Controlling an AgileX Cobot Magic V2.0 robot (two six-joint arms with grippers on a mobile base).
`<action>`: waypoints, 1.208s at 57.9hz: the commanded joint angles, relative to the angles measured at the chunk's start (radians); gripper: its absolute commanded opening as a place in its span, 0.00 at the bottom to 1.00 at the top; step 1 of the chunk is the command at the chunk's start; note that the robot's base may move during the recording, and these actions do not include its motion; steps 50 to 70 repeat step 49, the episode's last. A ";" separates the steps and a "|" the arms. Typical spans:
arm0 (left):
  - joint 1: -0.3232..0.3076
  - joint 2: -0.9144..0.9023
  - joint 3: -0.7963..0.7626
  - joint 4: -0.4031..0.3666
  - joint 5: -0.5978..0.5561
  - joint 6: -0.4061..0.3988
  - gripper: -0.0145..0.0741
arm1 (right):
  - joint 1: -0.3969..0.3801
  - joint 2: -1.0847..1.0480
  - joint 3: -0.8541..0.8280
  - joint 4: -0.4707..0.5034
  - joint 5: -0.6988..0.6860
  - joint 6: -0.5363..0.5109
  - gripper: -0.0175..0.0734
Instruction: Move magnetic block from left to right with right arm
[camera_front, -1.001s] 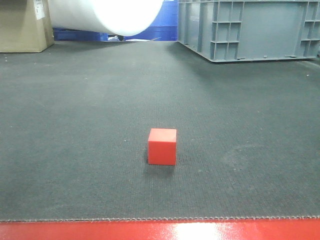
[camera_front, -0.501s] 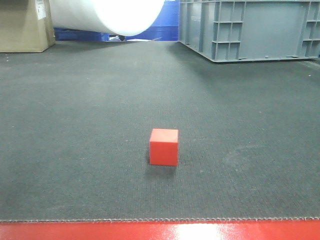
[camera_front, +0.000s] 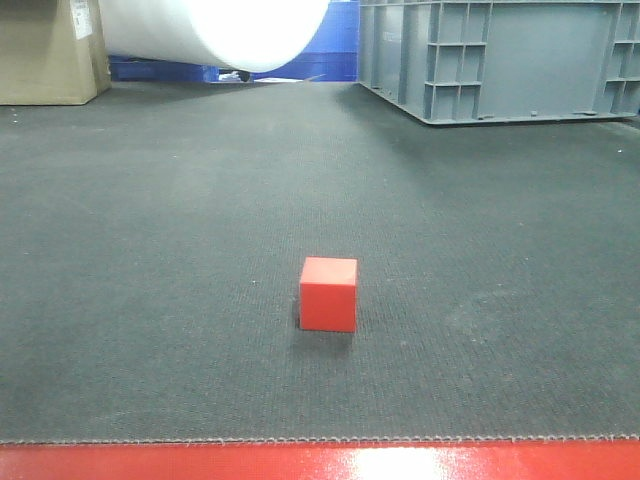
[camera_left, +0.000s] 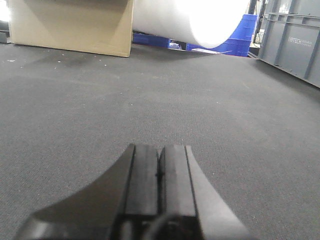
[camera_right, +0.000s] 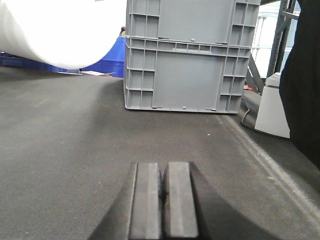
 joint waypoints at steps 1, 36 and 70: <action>-0.006 -0.008 0.007 -0.007 -0.092 -0.004 0.03 | -0.005 -0.021 0.002 -0.013 -0.092 0.006 0.25; -0.006 -0.008 0.007 -0.007 -0.092 -0.004 0.03 | -0.005 -0.021 0.002 -0.013 -0.093 0.006 0.25; -0.006 -0.008 0.007 -0.007 -0.092 -0.004 0.03 | -0.005 -0.021 0.002 -0.013 -0.093 0.006 0.25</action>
